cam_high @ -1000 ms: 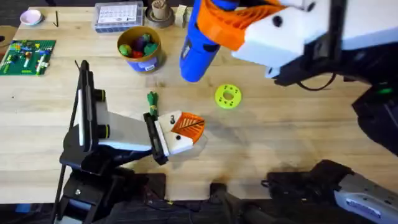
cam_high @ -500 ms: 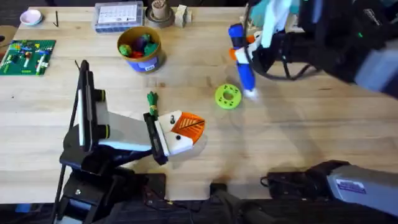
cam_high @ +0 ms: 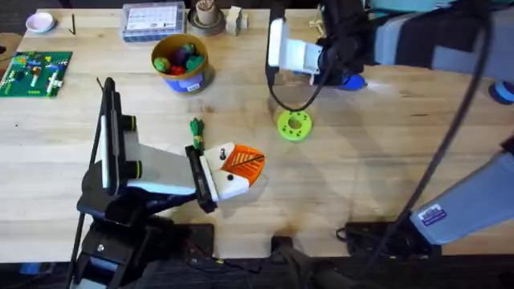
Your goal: Pick up the gripper from the table and insert it into the empty holder that is missing its gripper. Then pick up a screw, insert it into the mounting hole, and use the screwdriver to tighten it. Finally, clean up the table by picking up the vegetable and placing it into the bucket.
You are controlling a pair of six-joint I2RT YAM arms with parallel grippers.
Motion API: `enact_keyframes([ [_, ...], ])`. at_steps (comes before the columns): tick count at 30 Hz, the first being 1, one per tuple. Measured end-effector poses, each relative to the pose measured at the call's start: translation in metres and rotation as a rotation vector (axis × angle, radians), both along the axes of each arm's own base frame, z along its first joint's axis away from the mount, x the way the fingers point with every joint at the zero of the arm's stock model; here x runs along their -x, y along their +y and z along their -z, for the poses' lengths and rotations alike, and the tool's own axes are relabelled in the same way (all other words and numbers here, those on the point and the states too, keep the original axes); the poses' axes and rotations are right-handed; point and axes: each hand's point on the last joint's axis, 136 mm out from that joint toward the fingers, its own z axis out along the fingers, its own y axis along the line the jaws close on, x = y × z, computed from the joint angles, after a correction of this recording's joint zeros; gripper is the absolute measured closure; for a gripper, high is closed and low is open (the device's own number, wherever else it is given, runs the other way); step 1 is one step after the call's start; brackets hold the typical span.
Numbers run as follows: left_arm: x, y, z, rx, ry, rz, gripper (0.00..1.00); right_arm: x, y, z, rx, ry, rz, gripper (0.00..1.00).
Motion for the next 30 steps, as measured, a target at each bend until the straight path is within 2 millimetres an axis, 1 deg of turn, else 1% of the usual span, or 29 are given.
enact_keyframes([
  [2, 0.0, 0.0, 0.0, 0.0, 0.0, 0.0, 0.997, 0.002, 0.0, 0.014, 0.047, 0.027, -0.031, 0.965],
  [6, 0.0, 0.0, 0.0, 0.0, 0.0, 0.0, 0.997, 0.001, 0.0, 0.016, 0.073, 0.032, -0.043, 0.961],
  [8, 0.0, 0.0, 0.0, 0.0, 0.0, 0.0, 0.997, 0.001, 0.0, 0.015, 0.08, 0.037, -0.044, 0.813],
  [10, 0.0, 0.0, 0.0, 0.0, 0.0, 0.0, 0.997, 0.0, 0.0, 0.014, 0.082, 0.032, -0.045, 0.713],
  [11, 0.0, 0.0, 0.0, 0.0, 0.0, 0.0, 0.997, -0.001, 0.0, 0.013, 0.082, 0.03, -0.044, 0.621],
  [12, 0.0, 0.0, 0.0, 0.0, 0.0, 0.0, 0.996, -0.001, 0.0, 0.012, 0.082, 0.028, -0.041, 0.495],
  [14, 0.0, 0.0, 0.0, 0.0, 0.0, 0.0, 0.961, -0.006, 0.0, 0.009, 0.083, 0.009, -0.041, 0.211],
  [15, 0.0, 0.0, 0.0, 0.0, 0.0, 0.0, 0.91, -0.007, 0.001, 0.007, 0.081, 0.005, -0.04, 0.168],
  [17, 0.0, 0.0, 0.0, 0.0, 0.0, 0.0, 0.717, -0.006, 0.0, 0.007, 0.075, 0.01, -0.028, 0.153],
  [18, 0.0, 0.0, 0.0, 0.001, 0.002, 0.0, 0.55, -0.005, 0.0, 0.006, 0.068, 0.011, -0.016, 0.153],
  [20, 0.0, 0.0, 0.0, 0.001, 0.003, 0.0, 0.255, -0.004, -0.001, 0.006, 0.051, 0.012, 0.014, 0.152],
  [21, 0.0, 0.0, 0.0, 0.002, 0.005, 0.0, 0.148, -0.003, -0.001, 0.005, 0.039, 0.016, 0.034, 0.151],
  [22, 0.0, 0.0, 0.0, 0.002, 0.006, 0.0, 0.067, -0.001, -0.002, 0.004, 0.027, 0.019, 0.055, 0.152],
  [23, 0.0, 0.0, 0.0, 0.002, 0.007, 0.0, 0.021, 0.0, -0.002, 0.002, 0.016, 0.02, 0.074, 0.151],
  [24, 0.0, 0.0, 0.0, 0.002, 0.007, 0.0, 0.014, 0.002, -0.003, 0.0, 0.0, 0.017, 0.097, 0.151],
  [25, 0.0, 0.0, 0.0, 0.004, 0.01, -0.001, 0.118, 0.003, -0.003, -0.004, -0.014, 0.013, 0.115, 0.151],
  [27, 0.0, 0.0, 0.0, 0.003, 0.01, 0.0, 0.457, 0.005, -0.004, -0.015, -0.042, 0.003, 0.153, 0.152],
  [28, 0.0, 0.0, 0.0, 0.003, 0.01, 0.0, 0.603, 0.008, -0.004, -0.022, -0.056, -0.003, 0.17, 0.152],
  [29, 0.0, 0.0, 0.0, 0.003, 0.009, 0.0, 0.78, 0.01, -0.004, -0.028, -0.07, -0.01, 0.183, 0.152],
  [30, 0.0, 0.0, 0.0, 0.003, 0.01, 0.0, 0.92, 0.012, -0.004, -0.034, -0.081, -0.016, 0.196, 0.152],
])
